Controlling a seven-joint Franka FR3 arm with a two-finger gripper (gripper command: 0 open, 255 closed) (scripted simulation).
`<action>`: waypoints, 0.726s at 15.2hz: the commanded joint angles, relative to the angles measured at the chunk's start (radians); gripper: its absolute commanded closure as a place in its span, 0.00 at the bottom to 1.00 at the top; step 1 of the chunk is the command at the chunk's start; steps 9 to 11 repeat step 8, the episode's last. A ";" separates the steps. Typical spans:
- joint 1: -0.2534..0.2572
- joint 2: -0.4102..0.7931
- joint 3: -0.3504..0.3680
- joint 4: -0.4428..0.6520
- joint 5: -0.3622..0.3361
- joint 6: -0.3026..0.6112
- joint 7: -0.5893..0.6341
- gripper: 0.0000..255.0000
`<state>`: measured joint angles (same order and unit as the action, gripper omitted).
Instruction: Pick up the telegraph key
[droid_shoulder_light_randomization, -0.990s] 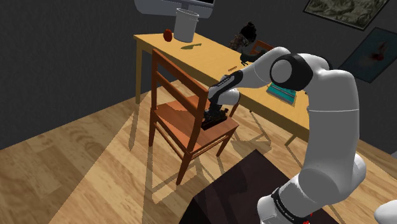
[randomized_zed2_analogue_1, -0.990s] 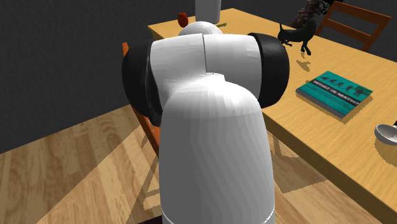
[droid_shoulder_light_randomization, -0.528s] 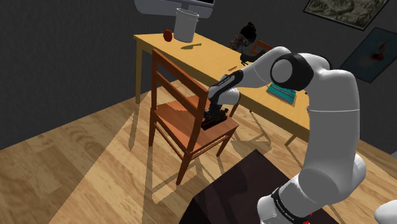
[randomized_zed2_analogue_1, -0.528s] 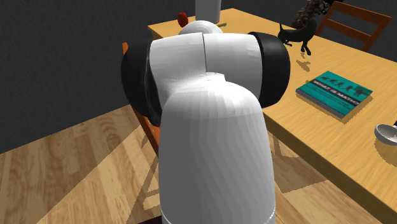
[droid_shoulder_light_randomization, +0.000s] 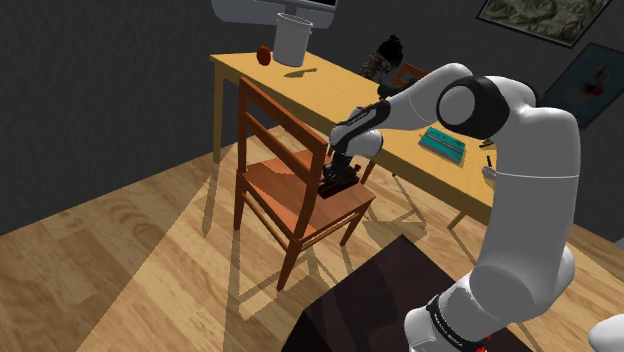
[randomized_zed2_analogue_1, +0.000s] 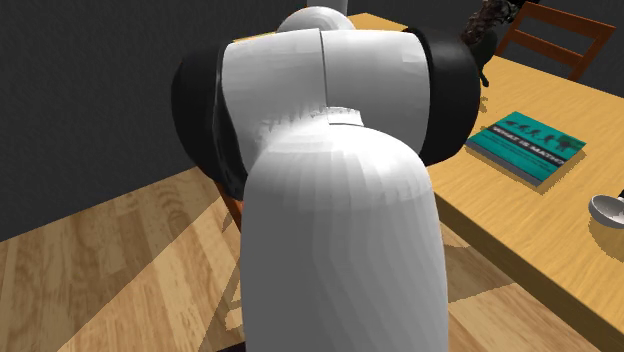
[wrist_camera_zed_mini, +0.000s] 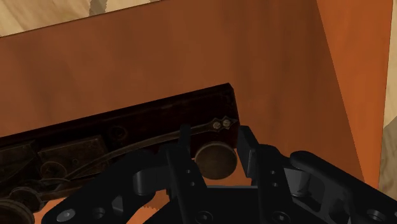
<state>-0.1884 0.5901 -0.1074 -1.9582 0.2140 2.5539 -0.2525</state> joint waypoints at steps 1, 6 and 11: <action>0.003 -0.026 -0.005 -0.009 -0.005 -0.016 0.004 1.00; 0.010 -0.079 -0.015 -0.016 -0.018 -0.062 0.015 1.00; 0.010 -0.081 -0.015 -0.016 -0.019 -0.064 0.015 1.00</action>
